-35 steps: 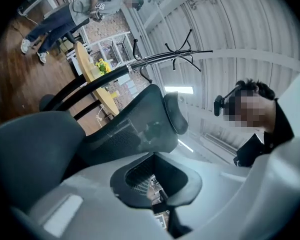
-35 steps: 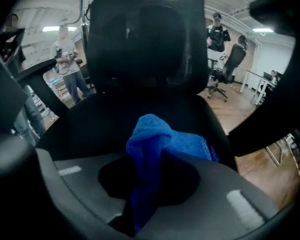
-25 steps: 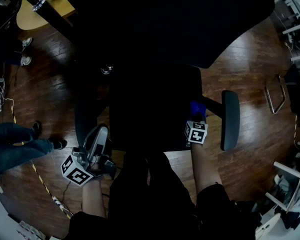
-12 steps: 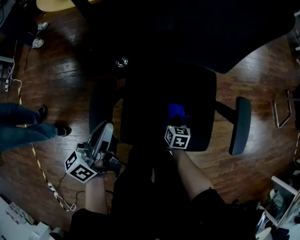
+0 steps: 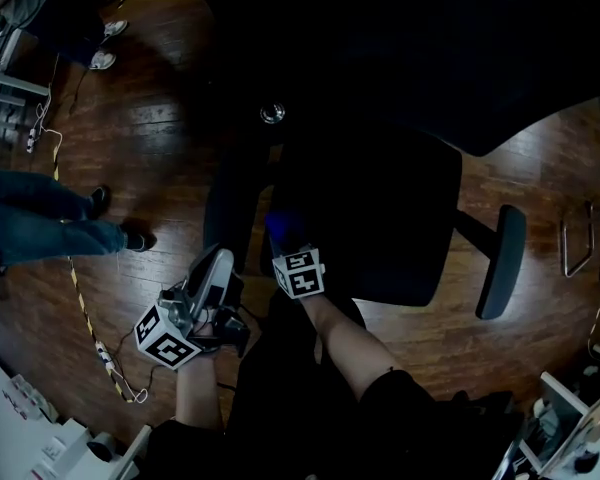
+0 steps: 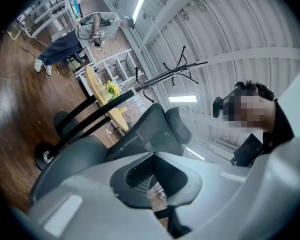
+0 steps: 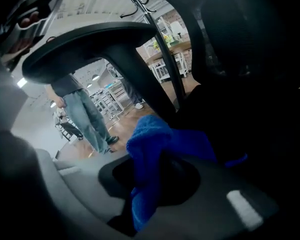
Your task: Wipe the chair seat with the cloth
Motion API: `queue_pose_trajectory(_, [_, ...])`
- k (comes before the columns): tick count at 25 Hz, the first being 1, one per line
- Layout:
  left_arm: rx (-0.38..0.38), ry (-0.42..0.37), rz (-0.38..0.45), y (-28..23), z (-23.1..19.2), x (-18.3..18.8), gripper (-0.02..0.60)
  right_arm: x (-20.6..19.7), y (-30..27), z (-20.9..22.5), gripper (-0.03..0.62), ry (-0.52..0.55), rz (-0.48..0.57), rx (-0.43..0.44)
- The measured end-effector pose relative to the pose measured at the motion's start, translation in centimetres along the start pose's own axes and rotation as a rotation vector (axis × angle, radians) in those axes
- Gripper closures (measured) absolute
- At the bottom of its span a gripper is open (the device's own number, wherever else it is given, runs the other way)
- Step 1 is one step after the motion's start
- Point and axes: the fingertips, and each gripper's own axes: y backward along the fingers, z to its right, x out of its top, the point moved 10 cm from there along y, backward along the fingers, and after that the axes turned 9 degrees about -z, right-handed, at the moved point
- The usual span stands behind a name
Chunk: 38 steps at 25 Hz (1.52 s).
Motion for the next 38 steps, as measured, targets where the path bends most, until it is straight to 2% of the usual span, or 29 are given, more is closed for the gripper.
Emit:
queue_pose_trajectory(4, [-0.005, 0.002, -0.005, 0.2, -0.2, 0.1, 0.594, 0.0, 0.9, 0.9, 0.526, -0.003, 0.009, -0.061])
queue_pose_trajectory(9, [-0.045, 0.004, -0.035, -1.1, -0.1, 0.0, 0.594, -2.9, 3.6, 6.1, 0.526, -0.068, 0.004, -0.184])
queue_pose_trajectory(17, [-0.101, 0.009, -0.095, -4.3, 0.0, -1.0, 0.594, -9.6, 15.1, 19.0, 0.526, -0.158, 0.015, -0.461])
queue_pose_trajectory(20, [-0.108, 0.010, -0.109, -5.2, 0.0, -1.4, 0.594, -11.3, 19.5, 22.0, 0.526, -0.179, 0.014, -0.538])
queue_pose_trajectory(23, [-0.111, 0.012, -0.116, -5.8, 0.1, -1.5, 0.594, -12.3, 21.6, 23.5, 0.526, -0.223, 0.032, -0.584])
queue_pose_trajectory(29, [-0.117, 0.009, -0.111, -6.4, 0.6, -1.8, 0.594, -12.7, 21.6, 23.7, 0.526, -0.297, 0.082, -0.623])
queue_pose_trajectory(32, [-0.109, 0.008, -0.099, -6.0, 0.9, -1.7, 0.594, -12.2, 21.0, 21.9, 0.526, -0.342, 0.112, -0.598])
queue_pose_trajectory(34, [-0.097, 0.006, -0.085, -5.5, 0.8, -1.4, 0.594, -11.2, 18.8, 19.2, 0.526, -0.328, 0.116, -0.532])
queue_pose_trajectory(38, [-0.073, 0.001, -0.052, -4.4, 0.4, -0.7, 0.594, -8.3, 11.6, 11.8, 0.526, -0.251, 0.077, -0.312])
